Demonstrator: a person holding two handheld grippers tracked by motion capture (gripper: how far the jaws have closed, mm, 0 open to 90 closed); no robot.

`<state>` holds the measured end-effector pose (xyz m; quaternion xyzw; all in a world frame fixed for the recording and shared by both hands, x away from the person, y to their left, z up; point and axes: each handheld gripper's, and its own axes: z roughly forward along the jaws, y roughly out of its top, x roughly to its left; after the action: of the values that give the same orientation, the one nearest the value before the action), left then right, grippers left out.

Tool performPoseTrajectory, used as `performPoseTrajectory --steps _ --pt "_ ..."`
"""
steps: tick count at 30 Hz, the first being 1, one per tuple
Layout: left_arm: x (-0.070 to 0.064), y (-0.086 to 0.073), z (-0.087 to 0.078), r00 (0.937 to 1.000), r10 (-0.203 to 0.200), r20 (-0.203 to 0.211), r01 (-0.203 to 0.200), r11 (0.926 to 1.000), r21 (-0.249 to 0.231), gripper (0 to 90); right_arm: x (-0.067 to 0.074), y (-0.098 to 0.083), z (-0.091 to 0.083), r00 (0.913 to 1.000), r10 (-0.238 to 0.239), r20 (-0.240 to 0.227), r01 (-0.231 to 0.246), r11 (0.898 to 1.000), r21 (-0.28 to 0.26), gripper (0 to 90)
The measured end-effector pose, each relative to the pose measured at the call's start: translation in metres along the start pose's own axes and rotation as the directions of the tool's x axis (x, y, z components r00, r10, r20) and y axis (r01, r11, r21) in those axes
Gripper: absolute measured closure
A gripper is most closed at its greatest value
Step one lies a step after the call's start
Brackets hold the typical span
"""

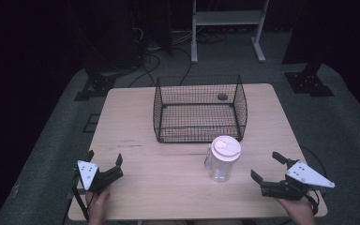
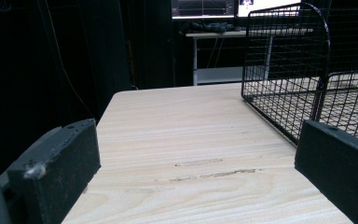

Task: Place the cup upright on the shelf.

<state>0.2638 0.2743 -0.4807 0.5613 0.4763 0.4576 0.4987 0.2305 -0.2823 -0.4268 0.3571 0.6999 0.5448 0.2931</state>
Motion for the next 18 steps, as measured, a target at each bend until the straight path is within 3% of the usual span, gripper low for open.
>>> performPoseTrajectory --steps 18 --pt "0.0 0.0 0.0 1.0 0.001 0.001 -0.001 1.0 -0.001 0.0 0.033 0.015 0.02 0.9943 -0.076 -0.074 0.077 0.997 0.004 0.0"
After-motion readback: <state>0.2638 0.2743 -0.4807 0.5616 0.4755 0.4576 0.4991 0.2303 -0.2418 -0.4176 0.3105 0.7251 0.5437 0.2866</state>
